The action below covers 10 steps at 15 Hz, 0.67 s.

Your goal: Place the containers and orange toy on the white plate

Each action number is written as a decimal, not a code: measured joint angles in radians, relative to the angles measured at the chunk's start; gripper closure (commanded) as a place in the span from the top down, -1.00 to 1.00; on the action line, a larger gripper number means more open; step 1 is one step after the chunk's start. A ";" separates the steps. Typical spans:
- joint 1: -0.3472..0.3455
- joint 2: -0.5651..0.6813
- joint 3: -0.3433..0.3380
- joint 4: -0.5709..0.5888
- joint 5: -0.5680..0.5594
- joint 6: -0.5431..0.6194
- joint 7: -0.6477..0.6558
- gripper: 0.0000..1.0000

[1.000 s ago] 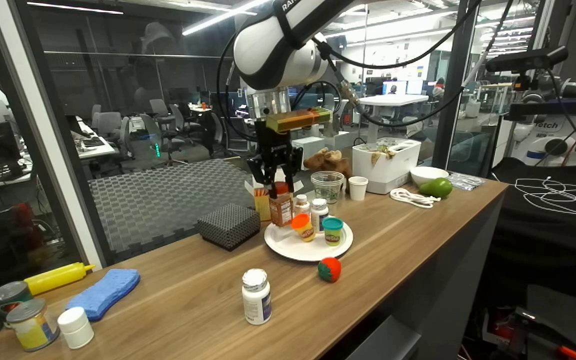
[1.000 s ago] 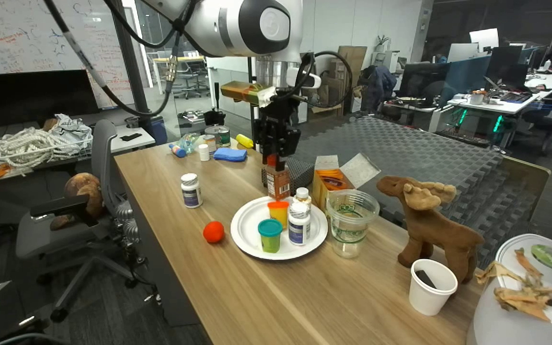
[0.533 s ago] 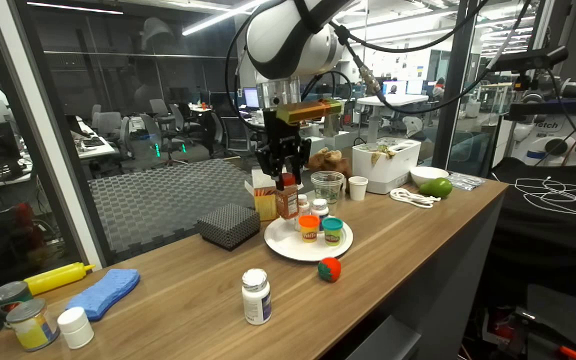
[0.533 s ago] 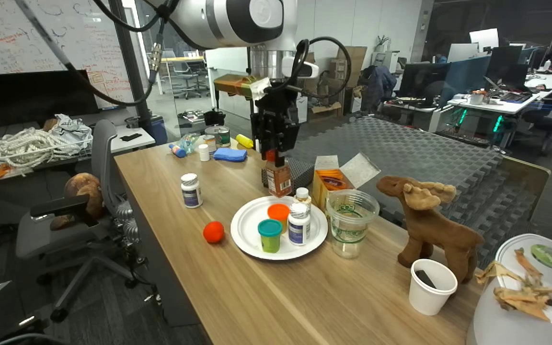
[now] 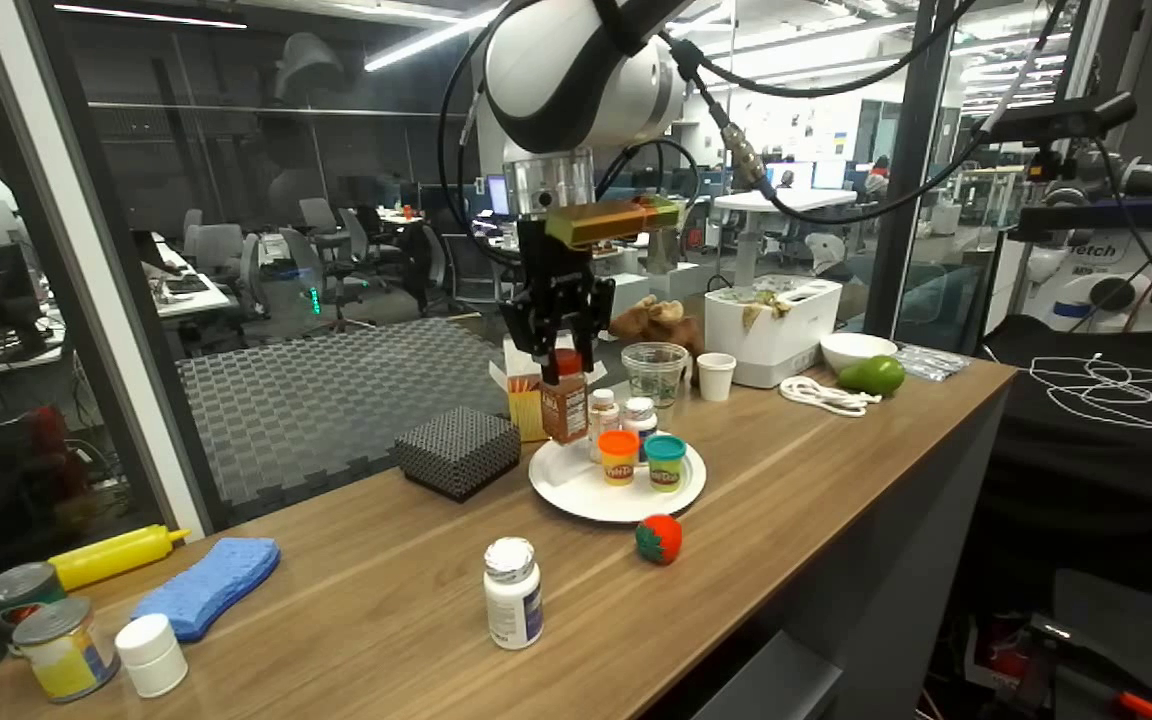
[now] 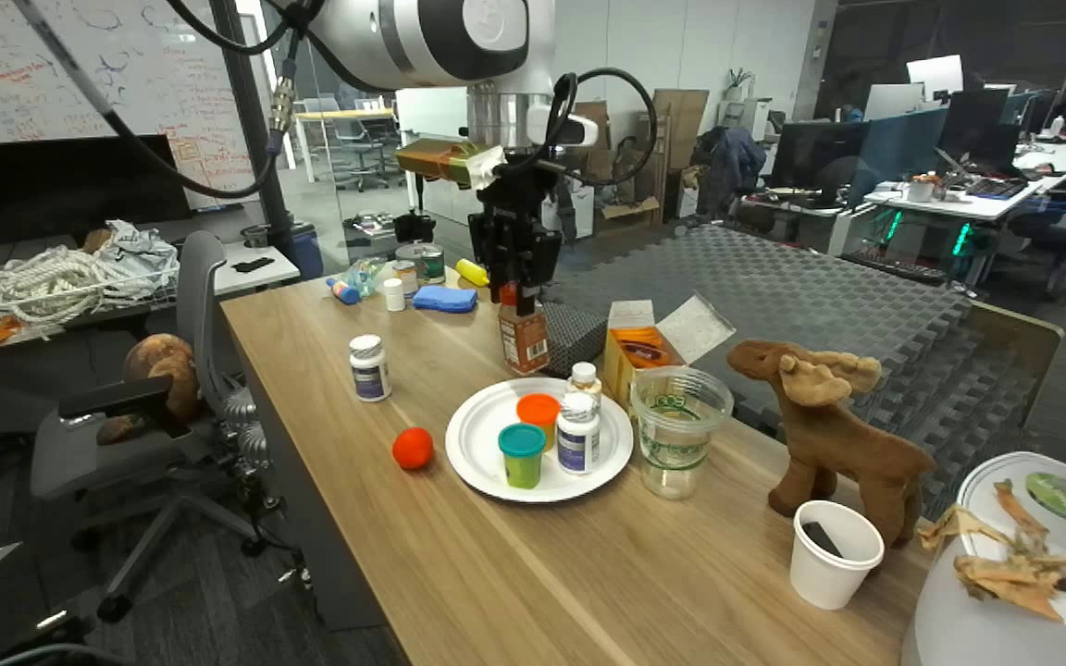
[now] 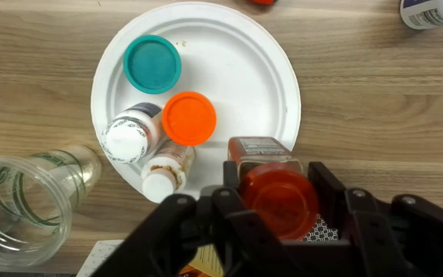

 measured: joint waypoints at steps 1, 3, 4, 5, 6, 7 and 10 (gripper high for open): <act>0.003 0.005 0.000 0.000 0.000 0.001 -0.001 -0.46; 0.004 0.021 -0.001 0.005 -0.001 0.005 -0.002 -0.46; 0.003 0.032 -0.003 0.010 -0.001 0.005 -0.003 -0.46; 0.002 0.043 -0.006 0.017 -0.001 0.006 -0.004 -0.46; 0.000 0.056 -0.008 0.027 -0.001 0.006 -0.006 -0.46; -0.004 0.068 -0.010 0.037 -0.001 0.006 -0.010 -0.46; -0.016 0.100 -0.010 0.071 0.000 0.006 -0.027 -0.46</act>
